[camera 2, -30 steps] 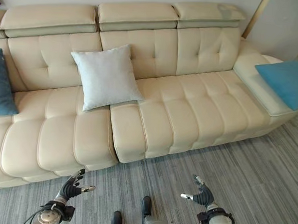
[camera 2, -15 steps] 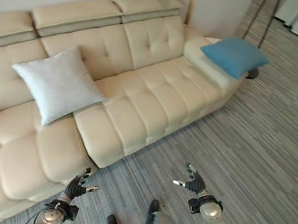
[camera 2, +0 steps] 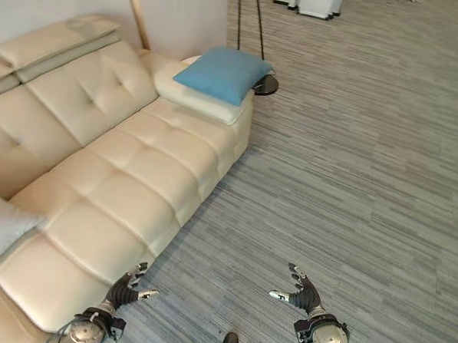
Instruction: Pick up all the scattered cushions and arrange them neatly on the sofa.
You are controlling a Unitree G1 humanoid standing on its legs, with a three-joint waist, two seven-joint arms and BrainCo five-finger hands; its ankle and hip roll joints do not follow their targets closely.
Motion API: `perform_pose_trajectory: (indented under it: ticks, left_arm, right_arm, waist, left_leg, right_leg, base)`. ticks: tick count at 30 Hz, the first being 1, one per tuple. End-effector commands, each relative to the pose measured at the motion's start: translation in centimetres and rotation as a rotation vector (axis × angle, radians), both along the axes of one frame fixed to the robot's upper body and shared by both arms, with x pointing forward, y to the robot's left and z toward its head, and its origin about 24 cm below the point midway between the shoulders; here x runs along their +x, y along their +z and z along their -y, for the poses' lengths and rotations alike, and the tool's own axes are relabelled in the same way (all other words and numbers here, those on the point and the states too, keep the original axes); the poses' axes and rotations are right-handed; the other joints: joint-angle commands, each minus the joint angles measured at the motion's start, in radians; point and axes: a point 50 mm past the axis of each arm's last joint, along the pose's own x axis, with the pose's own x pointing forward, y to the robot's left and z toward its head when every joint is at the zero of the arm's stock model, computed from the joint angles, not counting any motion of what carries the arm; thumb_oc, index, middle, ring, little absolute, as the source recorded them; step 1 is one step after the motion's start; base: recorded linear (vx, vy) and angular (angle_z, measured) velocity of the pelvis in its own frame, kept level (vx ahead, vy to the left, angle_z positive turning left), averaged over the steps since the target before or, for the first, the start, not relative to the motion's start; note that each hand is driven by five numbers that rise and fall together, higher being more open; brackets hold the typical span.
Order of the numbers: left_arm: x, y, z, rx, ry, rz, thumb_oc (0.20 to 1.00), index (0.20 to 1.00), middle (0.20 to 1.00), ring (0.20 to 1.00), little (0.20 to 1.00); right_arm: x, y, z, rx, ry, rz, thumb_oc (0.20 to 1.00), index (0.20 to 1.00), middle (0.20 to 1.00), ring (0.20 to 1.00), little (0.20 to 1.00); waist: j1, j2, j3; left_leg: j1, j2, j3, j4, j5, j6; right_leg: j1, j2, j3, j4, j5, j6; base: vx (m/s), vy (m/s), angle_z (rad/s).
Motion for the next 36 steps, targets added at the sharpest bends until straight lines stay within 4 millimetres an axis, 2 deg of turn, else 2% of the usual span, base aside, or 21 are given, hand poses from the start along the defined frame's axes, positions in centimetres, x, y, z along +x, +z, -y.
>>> perform_pose_trajectory:
  ticks: [1,5,8,10,11,12,13,16,19,20,21,22,24,26,27,28,30,32,33,35,36]
  left_arm:
    - [1.1,1.3,-0.3,0.006,-0.007,0.084,1.000,1.000,1.000,1.000,1.000]
    - [0.8,1.0,-0.3,0.019,-0.007,0.064,1.000,1.000,1.000,1.000,1.000]
    - [0.7,0.8,-0.5,0.021,0.002,0.053,1.000,1.000,1.000,1.000,1.000]
    - [0.4,0.6,-0.5,0.019,0.010,0.040,1.000,1.000,1.000,1.000,1.000]
    - [0.5,0.6,-0.7,0.021,0.013,0.038,1.000,1.000,1.000,1.000,1.000]
    - [0.6,0.6,-0.8,0.025,0.012,0.041,1.000,1.000,1.000,1.000,1.000]
    - [0.8,1.0,-1.0,0.030,0.008,0.055,1.000,1.000,1.000,1.000,1.000]
    - [0.9,1.2,-1.1,0.033,0.003,0.064,1.000,1.000,1.000,1.000,1.000]
    - [0.8,1.2,-1.3,0.031,0.009,0.067,1.000,1.000,1.000,1.000,1.000]
    - [0.9,1.4,-1.4,0.033,0.015,0.073,1.000,1.000,1.000,1.000,1.000]
    - [0.8,1.4,-1.4,0.036,0.017,0.072,1.000,1.000,1.000,1.000,1.000]
    - [0.9,1.3,-1.3,0.034,0.018,0.070,1.000,1.000,1.000,1.000,1.000]
    - [1.0,1.4,-1.3,0.036,0.016,0.072,1.000,1.000,1.000,1.000,1.000]
    - [1.1,1.4,-1.1,0.034,0.013,0.080,1.000,1.000,1.000,1.000,1.000]
    - [1.2,1.5,-1.0,0.036,-0.002,0.083,1.000,1.000,1.000,1.000,1.000]
    - [0.9,1.2,-0.9,0.035,-0.004,0.073,1.000,1.000,1.000,1.000,1.000]
    - [0.9,0.9,-0.2,0.014,-0.007,0.062,1.000,1.000,1.000,1.000,1.000]
    - [0.8,0.6,0.0,0.000,0.002,0.055,1.000,1.000,1.000,1.000,1.000]
    - [0.8,0.6,0.0,0.000,0.002,0.055,1.000,1.000,1.000,1.000,1.000]
    - [1.2,0.7,0.0,-0.009,0.022,0.061,1.000,1.000,1.000,1.000,1.000]
    - [1.4,0.7,0.0,-0.013,0.031,0.061,1.000,1.000,1.000,1.000,1.000]
  right_arm:
    - [1.2,1.8,0.1,0.018,-0.006,0.120,1.000,1.000,1.000,1.000,1.000]
    - [1.3,1.6,0.2,0.011,-0.018,0.109,1.000,1.000,1.000,1.000,1.000]
    - [1.5,1.7,-0.1,0.012,0.003,0.115,1.000,1.000,1.000,1.000,1.000]
    - [1.6,1.5,-0.5,0.012,0.019,0.107,1.000,1.000,1.000,1.000,1.000]
    - [1.9,1.5,-1.2,0.038,0.027,0.109,1.000,1.000,1.000,1.000,1.000]
    - [2.2,1.6,-1.5,0.048,0.032,0.117,1.000,1.000,1.000,1.000,1.000]
    - [2.4,1.9,-2.1,0.071,0.036,0.138,1.000,1.000,1.000,1.000,1.000]
    - [2.5,2.0,-2.3,0.085,0.041,0.140,1.000,1.000,1.000,1.000,1.000]
    - [2.5,2.0,-2.2,0.083,0.036,0.144,1.000,1.000,1.000,1.000,1.000]
    - [3.0,2.5,-2.0,0.066,0.036,0.163,1.000,1.000,1.000,1.000,1.000]
    - [3.2,2.7,-1.9,0.062,0.032,0.171,1.000,1.000,1.000,1.000,1.000]
    - [3.5,2.9,-1.8,0.058,0.026,0.179,1.000,1.000,1.000,1.000,1.000]
    - [3.6,3.0,-1.7,0.054,0.022,0.179,1.000,1.000,1.000,1.000,1.000]
    - [3.7,3.1,-1.6,0.041,0.024,0.183,1.000,1.000,1.000,1.000,1.000]
    - [3.5,3.1,-1.6,0.035,0.034,0.180,1.000,1.000,1.000,1.000,1.000]
    - [3.2,3.0,-1.4,0.039,0.032,0.177,1.000,1.000,1.000,1.000,1.000]
    - [3.1,3.3,-0.8,0.022,0.033,0.187,1.000,1.000,1.000,1.000,1.000]
    - [3.0,3.5,-0.5,0.020,0.038,0.192,1.000,1.000,1.000,1.000,1.000]
    - [3.0,3.5,-0.5,0.020,0.038,0.192,1.000,1.000,1.000,1.000,1.000]
    - [2.8,3.4,-0.3,0.019,0.035,0.189,1.000,1.000,1.000,1.000,1.000]
    - [2.6,3.2,-0.1,0.015,0.029,0.180,1.000,1.000,1.000,1.000,1.000]
  waist:
    - [0.022,-0.029,0.028]
    - [0.057,-0.015,0.033]
    - [0.068,-0.005,0.022]
    - [0.073,-0.008,0.006]
    - [0.071,-0.018,0.003]
    - [0.070,-0.018,0.001]
    - [0.066,-0.013,0.001]
    - [0.060,-0.004,0.004]
    - [0.054,0.008,0.007]
    - [0.044,0.024,0.019]
    - [0.039,0.027,0.024]
    - [0.027,0.029,0.034]
    - [0.022,0.033,0.039]
    - [0.001,0.038,0.047]
    - [-0.010,0.033,0.044]
    - [-0.010,0.029,0.040]
    - [-0.020,0.044,0.030]
    - [-0.024,0.057,0.021]
    - [-0.025,0.056,0.020]
    - [-0.022,0.053,0.022]
    - [-0.020,0.043,0.025]
  left_leg:
    - [-0.027,-0.048,-0.001,-0.135,0.067,0.053]
    - [-0.112,-0.055,-0.115,-0.335,0.198,0.028]
    - [-0.090,-0.047,-0.131,-0.389,0.216,0.029]
    - [-0.075,-0.063,-0.125,-0.356,0.198,0.048]
    - [-0.039,-0.086,-0.097,-0.344,0.169,0.076]
    - [-0.020,-0.092,-0.081,-0.346,0.159,0.090]
    - [0.018,-0.109,-0.059,-0.344,0.129,0.115]
    - [0.066,-0.118,-0.042,-0.352,0.103,0.132]
    - [0.106,-0.126,-0.039,-0.368,0.082,0.137]
    - [0.150,-0.125,-0.033,-0.381,0.047,0.139]
    - [0.169,-0.126,-0.031,-0.385,0.031,0.138]
    - [0.207,-0.130,-0.031,-0.390,0.007,0.134]
    - [0.225,-0.126,-0.034,-0.394,-0.005,0.129]
    - [0.282,-0.122,-0.044,-0.395,-0.045,0.112]
    - [0.319,-0.124,-0.062,-0.388,-0.078,0.101]
    - [0.332,-0.120,-0.076,-0.367,-0.078,0.087]
    - [0.322,-0.080,-0.092,-0.297,-0.027,0.046]
    - [0.286,-0.048,-0.101,-0.202,0.060,0.014]
    - [0.284,-0.049,-0.101,-0.203,0.061,0.014]
    - [0.231,-0.024,-0.100,-0.067,0.162,-0.010]
    - [0.189,-0.007,-0.072,0.025,0.183,-0.007]
  right_leg:
    - [0.056,-0.060,0.015,0.017,-0.085,0.168]
    - [0.110,-0.018,0.069,0.001,-0.121,0.173]
    - [0.140,-0.015,0.110,0.028,-0.159,0.189]
    - [0.150,-0.045,0.119,0.076,-0.163,0.209]
    - [0.115,-0.084,0.142,0.189,-0.114,0.236]
    - [0.083,-0.094,0.158,0.246,-0.077,0.249]
    - [0.046,-0.122,0.155,0.332,-0.007,0.271]
    - [-0.004,-0.134,0.146,0.385,0.031,0.268]
    - [-0.037,-0.146,0.118,0.363,0.025,0.260]
    - [-0.119,-0.164,0.056,0.288,0.009,0.254]
    - [-0.142,-0.171,0.039,0.246,0.010,0.254]
    - [-0.196,-0.183,0.031,0.162,0.044,0.264]
    - [-0.204,-0.185,0.028,0.124,0.054,0.271]
    - [-0.255,-0.204,0.031,0.044,0.093,0.292]
    - [-0.251,-0.210,0.061,0.041,0.095,0.298]
    - [-0.235,-0.202,0.068,0.058,0.107,0.291]
    - [-0.214,-0.189,0.048,0.101,0.096,0.267]
    - [-0.181,-0.165,0.027,0.111,0.059,0.235]
    - [-0.181,-0.166,0.026,0.110,0.059,0.235]
    - [-0.131,-0.144,0.006,0.109,0.018,0.199]
    - [-0.095,-0.139,0.000,0.101,-0.009,0.178]
  base:
    - [0.28,0.026,-0.38]
    - [0.32,0.067,-0.43]
    - [0.37,0.171,-0.73]
    - [0.45,0.273,-0.75]
    - [0.46,0.299,-1.31]
    - [0.52,0.319,-1.47]
    - [0.29,0.171,-0.99]
    - [0.25,0.114,-0.20]
    - [0.26,0.037,0.01]
    - [0.34,-0.035,0.07]
    - [0.55,-0.129,-0.48]
    - [0.31,-0.120,-0.54]
    - [0.28,-0.126,-0.13]
    - [0.56,-0.314,0.43]
    - [0.68,-0.453,0.31]
    - [0.62,-0.490,0.19]
    - [0.41,-0.408,0.51]
    - [0.22,-0.246,0.93]
    - [0.18,-0.200,0.56]
    - [0.28,-0.323,-0.08]
    - [0.33,-0.340,-0.06]
